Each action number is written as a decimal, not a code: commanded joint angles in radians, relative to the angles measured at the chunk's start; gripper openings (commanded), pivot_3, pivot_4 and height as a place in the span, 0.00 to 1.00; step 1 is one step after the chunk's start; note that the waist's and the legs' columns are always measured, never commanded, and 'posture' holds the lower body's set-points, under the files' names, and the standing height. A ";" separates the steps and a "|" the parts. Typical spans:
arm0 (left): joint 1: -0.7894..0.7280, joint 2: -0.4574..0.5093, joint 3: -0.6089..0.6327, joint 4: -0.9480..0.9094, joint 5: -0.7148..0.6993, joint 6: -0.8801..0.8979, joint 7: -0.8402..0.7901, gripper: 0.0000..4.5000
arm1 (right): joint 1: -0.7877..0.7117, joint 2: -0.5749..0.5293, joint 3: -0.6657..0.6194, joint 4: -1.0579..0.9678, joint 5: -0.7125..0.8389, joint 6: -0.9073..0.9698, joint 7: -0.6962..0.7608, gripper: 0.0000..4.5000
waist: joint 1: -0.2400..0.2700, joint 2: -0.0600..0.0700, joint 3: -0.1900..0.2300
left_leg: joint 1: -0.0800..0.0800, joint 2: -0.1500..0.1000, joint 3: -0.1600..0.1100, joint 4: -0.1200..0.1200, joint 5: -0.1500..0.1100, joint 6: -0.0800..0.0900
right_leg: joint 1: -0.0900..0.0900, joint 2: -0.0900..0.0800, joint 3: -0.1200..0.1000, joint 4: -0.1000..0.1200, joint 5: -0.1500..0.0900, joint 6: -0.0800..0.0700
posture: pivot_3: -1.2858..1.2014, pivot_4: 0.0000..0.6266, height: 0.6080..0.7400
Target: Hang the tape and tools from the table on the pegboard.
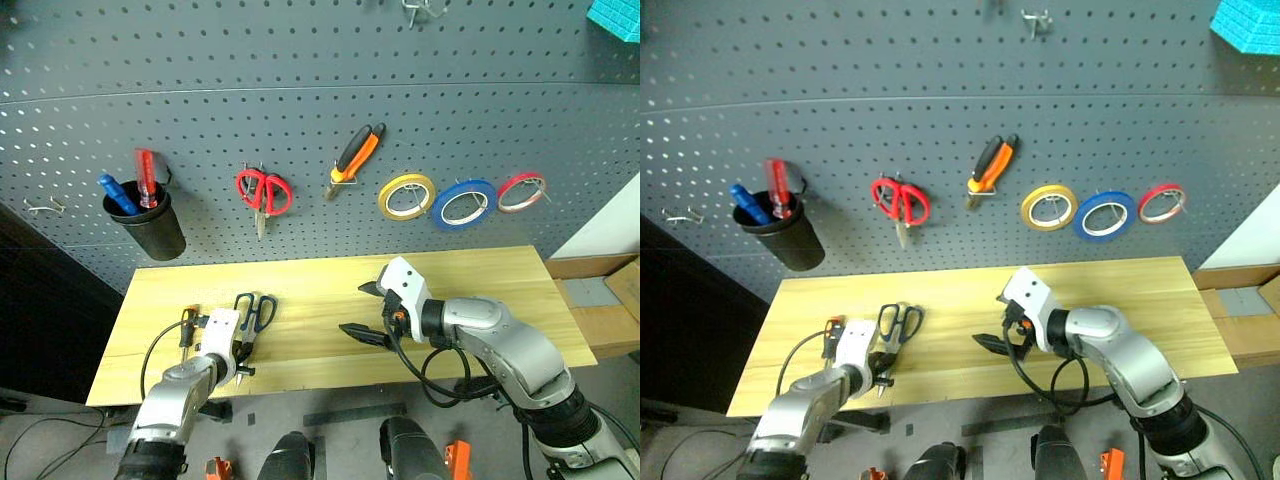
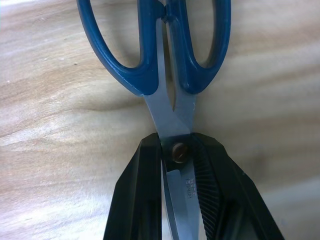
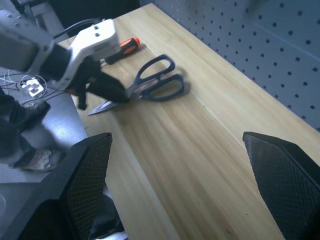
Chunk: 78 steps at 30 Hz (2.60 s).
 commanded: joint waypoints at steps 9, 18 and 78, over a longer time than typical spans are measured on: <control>0.264 0.022 0.065 -0.393 0.023 -0.478 -0.106 0.13 | 0.084 -0.027 -0.020 -0.068 -0.047 -0.305 0.043 1.00 | 0.010 0.000 0.000 | 0.000 0.004 0.001 0.000 0.000 0.000 | 0.001 0.001 0.000 -0.001 -0.001 0.001 | 0.49 0.30 1.00; 0.166 0.008 0.141 -0.494 -0.009 -0.531 -0.060 0.13 | 0.074 -0.027 -0.062 -0.060 0.022 -0.292 0.077 1.00 | 0.014 0.000 0.000 | 0.001 0.004 0.001 0.001 0.000 0.000 | 0.001 0.005 -0.001 0.000 -0.001 0.001 | 0.50 0.30 1.00; -0.136 0.178 0.352 0.210 -0.130 0.092 -0.006 0.83 | -0.161 0.096 0.110 0.003 -0.108 0.065 -0.011 1.00 | 0.021 -0.001 0.009 | 0.001 0.009 -0.001 0.000 -0.001 -0.004 | -0.001 0.011 -0.002 0.000 0.003 -0.005 | 0.50 0.42 1.00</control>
